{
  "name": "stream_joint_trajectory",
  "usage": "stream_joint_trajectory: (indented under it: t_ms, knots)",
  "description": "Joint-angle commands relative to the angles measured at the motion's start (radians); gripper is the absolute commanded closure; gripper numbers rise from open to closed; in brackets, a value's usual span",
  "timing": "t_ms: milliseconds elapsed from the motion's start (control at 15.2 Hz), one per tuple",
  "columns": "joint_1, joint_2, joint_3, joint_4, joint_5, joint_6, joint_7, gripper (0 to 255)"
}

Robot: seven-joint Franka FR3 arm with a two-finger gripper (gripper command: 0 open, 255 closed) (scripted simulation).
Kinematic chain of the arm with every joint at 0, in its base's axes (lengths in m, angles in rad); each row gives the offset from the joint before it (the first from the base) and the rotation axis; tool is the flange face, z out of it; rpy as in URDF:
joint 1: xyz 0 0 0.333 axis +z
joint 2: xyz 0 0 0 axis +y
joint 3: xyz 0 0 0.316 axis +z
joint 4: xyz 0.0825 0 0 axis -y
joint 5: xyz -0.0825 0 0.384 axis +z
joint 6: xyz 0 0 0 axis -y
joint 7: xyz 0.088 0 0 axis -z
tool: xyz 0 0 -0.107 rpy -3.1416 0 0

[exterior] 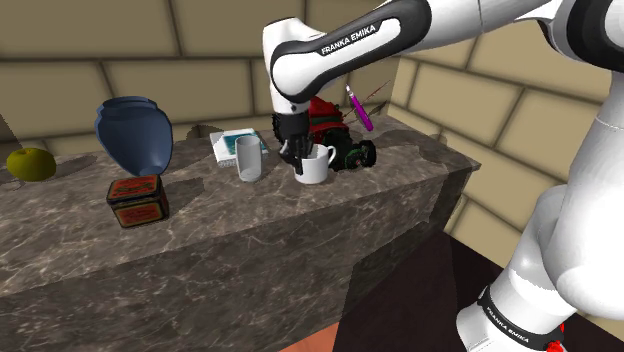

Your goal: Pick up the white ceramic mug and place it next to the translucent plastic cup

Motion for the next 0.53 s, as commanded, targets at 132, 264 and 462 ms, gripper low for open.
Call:
stream_joint_trajectory:
  t_ms: [132, 264, 462]
  knots:
    - [0.0, 0.02, 0.0, -0.028, -0.002, 0.048, 0.004, 255]
    - [-0.001, 0.03, 0.0, -0.042, -0.003, 0.073, 0.006, 255]
    - [-0.002, 0.047, 0.001, -0.062, -0.004, 0.109, 0.009, 255]
